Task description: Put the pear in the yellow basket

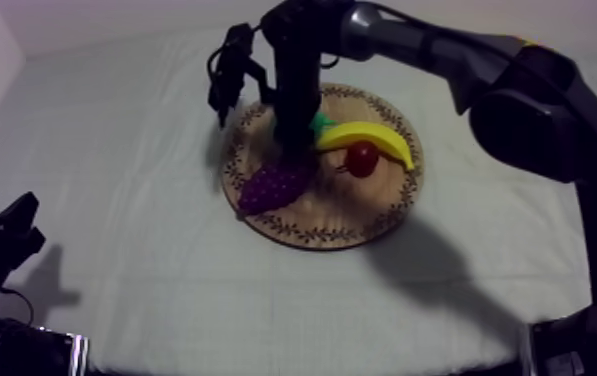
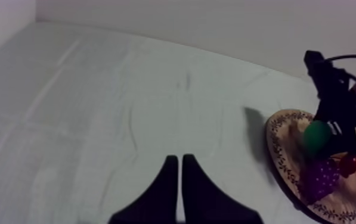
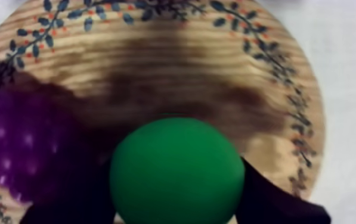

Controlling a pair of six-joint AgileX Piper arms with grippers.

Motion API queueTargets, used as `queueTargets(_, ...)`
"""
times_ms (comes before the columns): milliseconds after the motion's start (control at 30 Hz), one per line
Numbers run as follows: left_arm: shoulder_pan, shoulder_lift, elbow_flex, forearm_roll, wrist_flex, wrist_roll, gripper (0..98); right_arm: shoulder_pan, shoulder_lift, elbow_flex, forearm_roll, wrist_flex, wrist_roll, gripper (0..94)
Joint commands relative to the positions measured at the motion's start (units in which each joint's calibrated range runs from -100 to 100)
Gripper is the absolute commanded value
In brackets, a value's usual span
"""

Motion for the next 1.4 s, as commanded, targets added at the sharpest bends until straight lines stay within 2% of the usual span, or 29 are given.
queueTargets(0, 0.0, 0.0, -0.02, -0.02, -0.01, 0.0, 0.1, 0.11, -4.74, 1.54, 0.35, 0.05, -0.13, 39.1)
queueTargets(367, 0.0, 0.0, -0.02, -0.02, -0.01, 0.0, 0.1, 0.52, -23.94, 3.8, 2.1, 5.88, -0.42, 39.0)
queueTargets(600, 0.0, 0.0, -0.02, -0.02, -0.01, 0.0, 0.1, 3.27, -30.61, 4.03, 3.7, 7.36, -6.81, 39.5)
queueTargets(767, 0.0, 0.0, -0.02, -0.02, -0.01, 0.0, 0.1, 8.62, -33.01, 4.42, 3.31, 7.72, -11.16, 39.2)
queueTargets(900, 0.0, 0.0, -0.02, -0.02, -0.01, 0.0, 0.1, 14.51, -33.53, 5.42, 2.74, 7.6, -12.89, 38.5)
queueTargets(1133, 0.0, 0.0, -0.02, -0.02, -0.01, 0.0, 0.1, 24.6, -33.02, 7.55, 3.02, 6.9, -13.34, 37.1)
queueTargets(1367, 0.0, 0.0, -0.02, -0.02, -0.01, 0.0, 0.1, 31.88, -31.19, 10.84, 4.02, 4.57, -12.94, 37.0)
